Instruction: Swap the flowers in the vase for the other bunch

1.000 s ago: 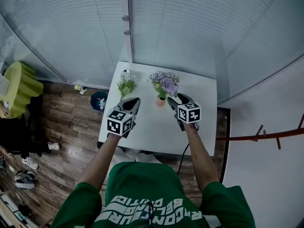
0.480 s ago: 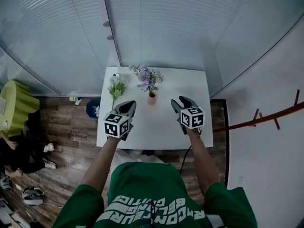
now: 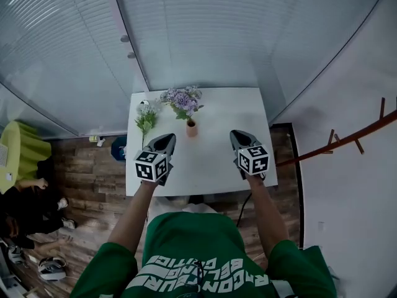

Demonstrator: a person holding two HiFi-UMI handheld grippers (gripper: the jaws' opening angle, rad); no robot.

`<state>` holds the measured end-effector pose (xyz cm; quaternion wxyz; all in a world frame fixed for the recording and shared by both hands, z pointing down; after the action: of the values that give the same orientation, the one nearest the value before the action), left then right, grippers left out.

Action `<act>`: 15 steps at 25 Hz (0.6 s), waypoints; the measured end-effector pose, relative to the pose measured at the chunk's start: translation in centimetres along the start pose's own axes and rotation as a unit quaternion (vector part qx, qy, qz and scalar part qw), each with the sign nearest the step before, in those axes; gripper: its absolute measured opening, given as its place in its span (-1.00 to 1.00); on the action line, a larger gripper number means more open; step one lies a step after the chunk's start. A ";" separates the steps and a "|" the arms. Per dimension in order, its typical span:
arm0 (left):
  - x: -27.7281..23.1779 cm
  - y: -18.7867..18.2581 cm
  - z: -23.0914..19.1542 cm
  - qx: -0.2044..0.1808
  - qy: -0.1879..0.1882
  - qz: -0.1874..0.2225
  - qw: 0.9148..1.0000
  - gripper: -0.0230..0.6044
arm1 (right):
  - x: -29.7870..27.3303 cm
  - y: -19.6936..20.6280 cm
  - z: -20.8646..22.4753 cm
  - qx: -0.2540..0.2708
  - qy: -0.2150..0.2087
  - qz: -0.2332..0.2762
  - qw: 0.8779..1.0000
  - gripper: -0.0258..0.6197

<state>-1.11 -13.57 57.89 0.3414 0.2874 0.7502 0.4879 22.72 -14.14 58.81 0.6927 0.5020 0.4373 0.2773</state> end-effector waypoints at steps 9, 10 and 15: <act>-0.3 -0.2 0.0 -0.006 0.007 -0.003 1.000 -0.90 | 0.9 0.3 -0.1 0.006 0.007 0.004 1.000 -0.88; -0.3 -0.3 -0.1 -0.006 0.007 -0.004 1.000 -0.90 | 0.9 0.3 -0.1 0.005 0.006 0.004 1.000 -0.88; -0.4 -0.1 -0.5 -0.007 0.006 -0.007 1.000 -0.90 | 0.7 0.4 -0.2 0.003 0.005 0.004 1.000 -0.88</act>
<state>-1.25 -14.19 58.04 0.3425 0.2773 0.7508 0.4921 22.91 -13.36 58.91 0.6880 0.5047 0.4390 0.2813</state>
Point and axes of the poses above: the fingertips, and each gripper's own axes: x backward along the fingers, z to its right, y out of its underside, the point moved 2 cm from there along x, backward along the fingers, and after that the axes turned 8 degrees about z, right-handed, at the moved point
